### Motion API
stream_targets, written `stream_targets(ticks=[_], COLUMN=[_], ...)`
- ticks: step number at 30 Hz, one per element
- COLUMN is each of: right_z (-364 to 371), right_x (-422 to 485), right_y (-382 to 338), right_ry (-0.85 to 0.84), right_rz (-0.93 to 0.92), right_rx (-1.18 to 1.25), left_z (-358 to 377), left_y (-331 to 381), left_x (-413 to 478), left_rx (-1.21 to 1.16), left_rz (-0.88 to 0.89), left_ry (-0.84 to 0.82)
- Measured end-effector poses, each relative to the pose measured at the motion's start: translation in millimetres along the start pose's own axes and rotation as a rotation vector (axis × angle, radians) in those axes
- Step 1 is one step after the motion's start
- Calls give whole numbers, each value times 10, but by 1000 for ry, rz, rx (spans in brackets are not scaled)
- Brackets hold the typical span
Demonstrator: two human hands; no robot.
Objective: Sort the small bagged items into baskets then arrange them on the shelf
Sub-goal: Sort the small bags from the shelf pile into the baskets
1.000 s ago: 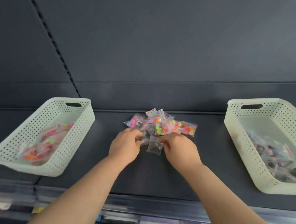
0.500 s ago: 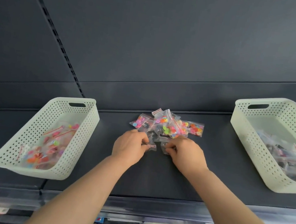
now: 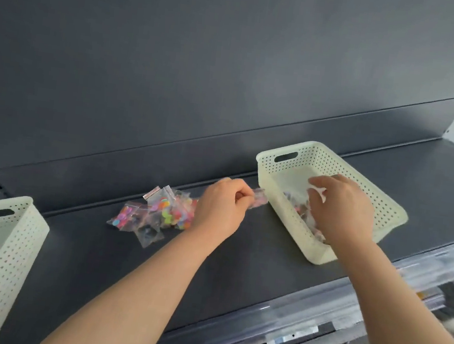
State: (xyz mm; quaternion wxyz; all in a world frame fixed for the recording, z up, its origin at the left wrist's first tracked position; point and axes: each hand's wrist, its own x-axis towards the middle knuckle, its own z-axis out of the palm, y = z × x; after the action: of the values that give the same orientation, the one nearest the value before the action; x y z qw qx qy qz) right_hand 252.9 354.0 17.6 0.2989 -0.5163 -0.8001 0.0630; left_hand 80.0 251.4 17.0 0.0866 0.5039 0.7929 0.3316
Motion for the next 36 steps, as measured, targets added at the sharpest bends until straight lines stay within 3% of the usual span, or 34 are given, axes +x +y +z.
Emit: stream_targets(ticks=[6,11,18,22,29,36], right_z=[34,11,220,542,985,1139], right_x=[-94,-64,-95,-157,-182,-236], right_y=[293,224,-376,-672,-1018,-1063], right_ry=[-76,-66,-108,-256,-452,-481], right_rz=[71,-8,-251,-334,-325,-256], right_rx=[-2,-30,85,112,47,18], left_z=[287,383,-26,-302,-459,-584], left_y=[609,524,-427,-859,-1069,-1099], left_x=[373,351,133,-51,-351,-375], left_rx=[-5,44,248,530,398,245], left_rz=[90,56,-271,-406,-350,-354], left_ry=[45,0,100,-11,-67,118])
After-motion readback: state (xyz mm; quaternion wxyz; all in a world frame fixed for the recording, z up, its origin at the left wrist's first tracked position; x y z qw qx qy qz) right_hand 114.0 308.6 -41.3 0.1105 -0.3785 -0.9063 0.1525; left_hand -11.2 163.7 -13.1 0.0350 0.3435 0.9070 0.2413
